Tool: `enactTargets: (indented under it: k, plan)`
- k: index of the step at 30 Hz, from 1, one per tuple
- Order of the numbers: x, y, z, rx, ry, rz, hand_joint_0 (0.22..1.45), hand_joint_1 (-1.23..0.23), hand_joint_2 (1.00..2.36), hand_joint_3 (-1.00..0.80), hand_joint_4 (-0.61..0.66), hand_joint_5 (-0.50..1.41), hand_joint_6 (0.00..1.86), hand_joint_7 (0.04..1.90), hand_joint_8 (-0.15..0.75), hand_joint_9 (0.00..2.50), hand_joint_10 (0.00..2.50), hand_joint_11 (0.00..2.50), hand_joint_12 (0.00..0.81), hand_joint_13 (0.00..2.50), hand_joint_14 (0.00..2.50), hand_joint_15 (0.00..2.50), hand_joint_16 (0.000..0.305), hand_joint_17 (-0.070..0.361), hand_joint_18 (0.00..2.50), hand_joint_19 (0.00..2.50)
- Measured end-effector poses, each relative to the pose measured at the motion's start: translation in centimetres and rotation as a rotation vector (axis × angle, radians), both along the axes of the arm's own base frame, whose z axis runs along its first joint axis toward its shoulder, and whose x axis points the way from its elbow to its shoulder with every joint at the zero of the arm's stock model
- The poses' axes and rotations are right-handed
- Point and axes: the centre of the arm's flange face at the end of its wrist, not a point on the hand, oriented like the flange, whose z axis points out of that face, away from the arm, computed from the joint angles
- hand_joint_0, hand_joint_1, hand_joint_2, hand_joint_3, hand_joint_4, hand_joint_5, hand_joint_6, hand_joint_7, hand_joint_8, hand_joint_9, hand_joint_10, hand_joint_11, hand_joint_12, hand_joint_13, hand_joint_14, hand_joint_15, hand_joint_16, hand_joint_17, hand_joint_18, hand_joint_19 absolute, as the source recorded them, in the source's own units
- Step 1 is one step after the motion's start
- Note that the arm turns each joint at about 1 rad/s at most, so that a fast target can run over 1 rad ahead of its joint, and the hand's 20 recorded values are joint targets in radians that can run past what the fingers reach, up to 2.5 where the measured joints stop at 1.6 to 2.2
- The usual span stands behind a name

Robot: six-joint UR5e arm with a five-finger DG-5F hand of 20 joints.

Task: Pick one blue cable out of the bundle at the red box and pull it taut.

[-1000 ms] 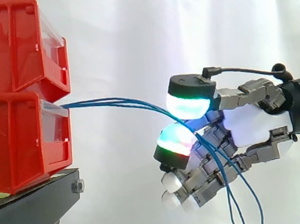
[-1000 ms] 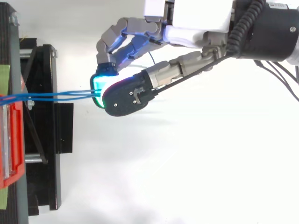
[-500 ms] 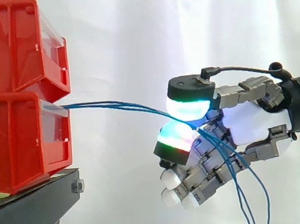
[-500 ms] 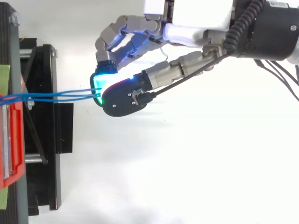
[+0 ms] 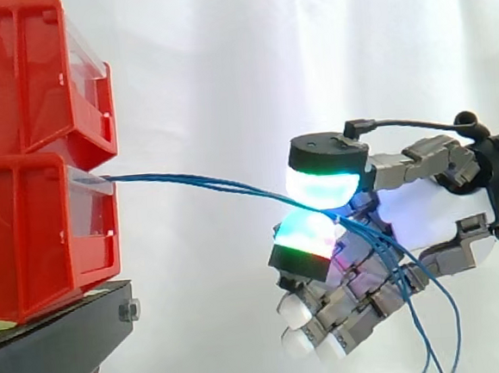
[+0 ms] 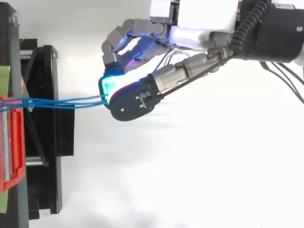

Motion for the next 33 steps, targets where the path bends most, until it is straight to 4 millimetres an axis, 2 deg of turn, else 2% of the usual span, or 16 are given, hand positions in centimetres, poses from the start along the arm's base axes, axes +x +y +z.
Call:
enactTargets:
  k: [6,10,12,14,17,21,33]
  plan:
    - [-0.15,0.01,0.05,0.018,0.014,-0.004,0.87,-0.88,1.00,-0.47,-0.23,-0.20,0.94,1.20,0.170,0.58,0.00,0.30,0.290,0.49,0.01,0.16,0.038,0.085,0.41,0.13]
    - [-0.17,0.02,0.10,0.021,0.018,-0.005,0.87,-0.88,1.00,-0.50,-0.24,-0.20,0.94,1.14,0.158,0.58,0.01,0.29,0.280,0.49,0.01,0.14,0.035,0.079,0.41,0.09]
    - [-0.17,0.02,0.12,0.023,0.018,-0.005,0.81,-0.93,1.00,-0.50,-0.19,-0.20,0.94,0.94,0.157,0.56,0.00,0.29,0.282,0.49,0.01,0.13,0.035,0.079,0.46,0.02]
    - [-0.17,0.01,0.14,0.025,0.018,-0.006,0.73,-0.97,1.00,-0.50,-0.16,-0.20,0.94,0.89,0.156,0.55,0.00,0.29,0.282,0.49,0.01,0.14,0.035,0.079,0.46,0.02]
    - [-0.16,0.01,0.19,0.029,0.017,-0.007,0.61,-1.01,1.00,-0.50,-0.13,-0.20,0.92,0.91,0.158,0.55,0.01,0.31,0.283,0.48,0.01,0.14,0.036,0.081,0.45,0.05]
    - [-0.18,0.02,0.21,0.034,0.019,-0.008,0.53,-0.93,1.00,-0.50,-0.08,-0.19,0.91,0.91,0.192,0.59,0.01,0.31,0.301,0.49,0.01,0.15,0.040,0.089,0.45,0.08]
    - [-0.23,0.01,0.32,0.036,0.025,-0.008,0.50,-0.76,1.00,-0.50,-0.02,-0.17,0.90,0.91,0.242,0.61,0.00,0.31,0.327,0.49,0.01,0.17,0.046,0.103,0.43,0.15]
